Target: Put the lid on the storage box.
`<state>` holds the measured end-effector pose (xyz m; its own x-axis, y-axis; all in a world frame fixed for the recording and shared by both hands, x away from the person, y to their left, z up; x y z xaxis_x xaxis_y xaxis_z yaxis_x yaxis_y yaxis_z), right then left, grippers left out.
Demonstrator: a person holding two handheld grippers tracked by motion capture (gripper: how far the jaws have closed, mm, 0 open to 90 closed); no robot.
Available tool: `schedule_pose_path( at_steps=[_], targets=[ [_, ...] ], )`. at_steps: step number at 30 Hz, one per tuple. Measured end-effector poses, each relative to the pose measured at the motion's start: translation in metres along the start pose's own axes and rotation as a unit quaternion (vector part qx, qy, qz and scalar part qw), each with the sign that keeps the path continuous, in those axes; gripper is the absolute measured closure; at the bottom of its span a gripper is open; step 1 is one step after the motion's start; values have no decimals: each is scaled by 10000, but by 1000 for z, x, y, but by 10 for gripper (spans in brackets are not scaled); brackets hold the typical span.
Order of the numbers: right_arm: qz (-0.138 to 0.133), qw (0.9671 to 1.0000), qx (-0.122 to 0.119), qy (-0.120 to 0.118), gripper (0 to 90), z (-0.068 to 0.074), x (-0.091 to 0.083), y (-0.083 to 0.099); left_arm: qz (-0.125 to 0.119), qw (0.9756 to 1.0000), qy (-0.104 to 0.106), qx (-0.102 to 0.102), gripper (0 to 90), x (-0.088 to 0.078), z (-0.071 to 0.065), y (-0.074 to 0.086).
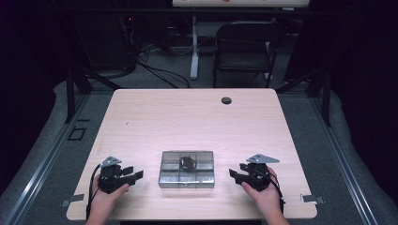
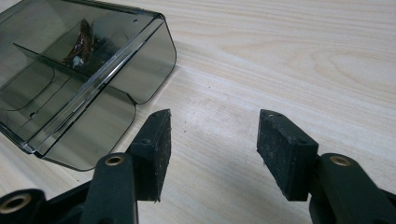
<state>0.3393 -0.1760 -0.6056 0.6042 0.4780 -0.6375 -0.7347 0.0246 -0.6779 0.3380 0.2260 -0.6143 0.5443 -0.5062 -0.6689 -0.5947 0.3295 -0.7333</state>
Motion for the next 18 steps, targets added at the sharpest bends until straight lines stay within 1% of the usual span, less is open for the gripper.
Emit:
schedule_pose_path(
  at_steps=[3, 4, 11, 18],
  targets=[
    [16, 10000, -5, 23, 449, 0, 0, 0, -5, 10000, 5, 0, 448, 0, 0, 0],
    [5, 10000, 9, -10, 449, 0, 0, 0, 2, 10000, 3, 3, 447, 0, 0, 0],
    [16, 10000, -9, -35, 449, 2, 1, 0, 24, 10000, 6, 0, 447, 0, 0, 1],
    [51, 10000, -68, -48, 449, 4, 2, 1, 28, 10000, 17, -1, 445, 1, -1, 0]
  ],
)
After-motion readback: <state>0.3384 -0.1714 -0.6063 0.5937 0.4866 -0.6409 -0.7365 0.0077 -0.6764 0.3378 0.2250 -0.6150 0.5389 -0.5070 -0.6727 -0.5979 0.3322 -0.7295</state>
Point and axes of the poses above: each handheld gripper's, and its own axes: x roughly forward along the jaws, y roughly out of its underside, z roughly to its left, the point moved 7 cm from there along x, roughly forward along the jaws, and after that the axes turned 13 degrees about x, right-handed, at the moved point
